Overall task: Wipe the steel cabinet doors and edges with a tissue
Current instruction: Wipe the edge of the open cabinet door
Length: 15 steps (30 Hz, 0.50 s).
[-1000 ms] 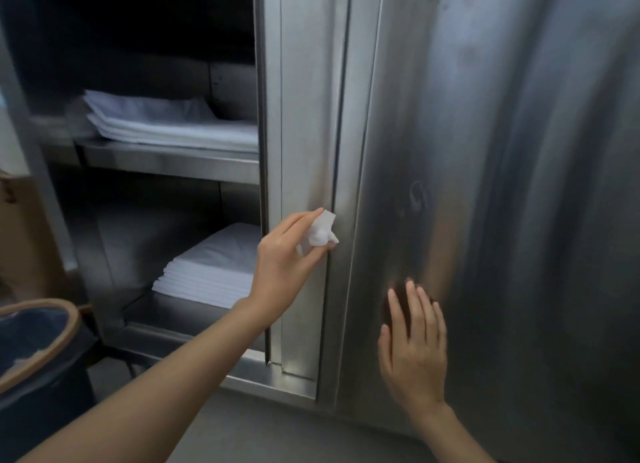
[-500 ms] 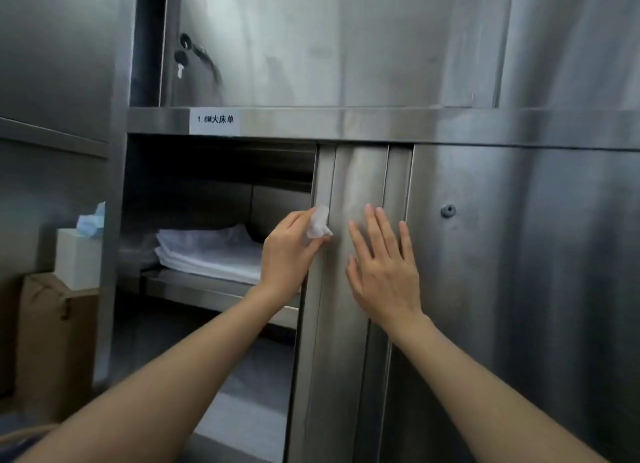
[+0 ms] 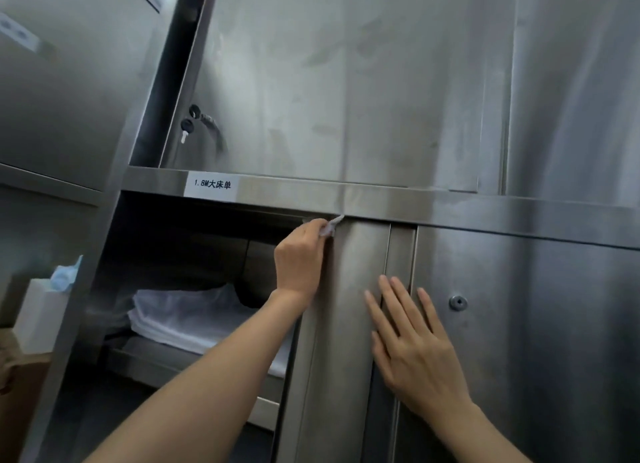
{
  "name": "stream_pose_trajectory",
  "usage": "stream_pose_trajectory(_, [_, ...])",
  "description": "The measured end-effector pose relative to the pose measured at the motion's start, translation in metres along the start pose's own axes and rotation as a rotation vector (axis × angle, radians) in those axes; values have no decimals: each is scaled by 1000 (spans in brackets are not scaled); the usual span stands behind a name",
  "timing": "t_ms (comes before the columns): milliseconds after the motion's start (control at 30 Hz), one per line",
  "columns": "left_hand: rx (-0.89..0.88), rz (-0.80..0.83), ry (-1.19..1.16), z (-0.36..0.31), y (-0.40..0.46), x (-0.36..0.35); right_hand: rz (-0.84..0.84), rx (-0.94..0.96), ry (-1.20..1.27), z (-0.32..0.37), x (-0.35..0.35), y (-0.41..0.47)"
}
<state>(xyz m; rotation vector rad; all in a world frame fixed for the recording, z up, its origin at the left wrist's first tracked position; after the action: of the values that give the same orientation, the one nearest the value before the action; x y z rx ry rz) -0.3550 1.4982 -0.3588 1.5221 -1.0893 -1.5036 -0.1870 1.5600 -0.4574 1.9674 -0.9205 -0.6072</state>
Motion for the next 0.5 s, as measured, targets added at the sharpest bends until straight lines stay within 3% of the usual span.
stream_pose_trajectory(133, [-234,21,122,-6,-31,-11,-15,-14,-10,0,-1,-1])
stream_pose_trajectory(367, [-341,493,177,-5,-90,-11,31,6,-25,1,-7,-3])
stream_pose_trajectory(500, [-253,516,185,-3,-45,-25,40,2,-23,2,-6,-2])
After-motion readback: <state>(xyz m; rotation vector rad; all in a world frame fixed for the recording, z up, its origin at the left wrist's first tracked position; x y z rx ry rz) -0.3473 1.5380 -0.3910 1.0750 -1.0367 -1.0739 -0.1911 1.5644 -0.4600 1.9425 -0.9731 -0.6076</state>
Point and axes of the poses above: each hand's wrist, its own y-axis towards the middle knuckle, its own x-axis out of the back of the hand, z = x × y, the point moved 8 cm from there along y, towards the middle knuckle, and after that the axes turned 9 degrees about -z, right-handed, at the moved point
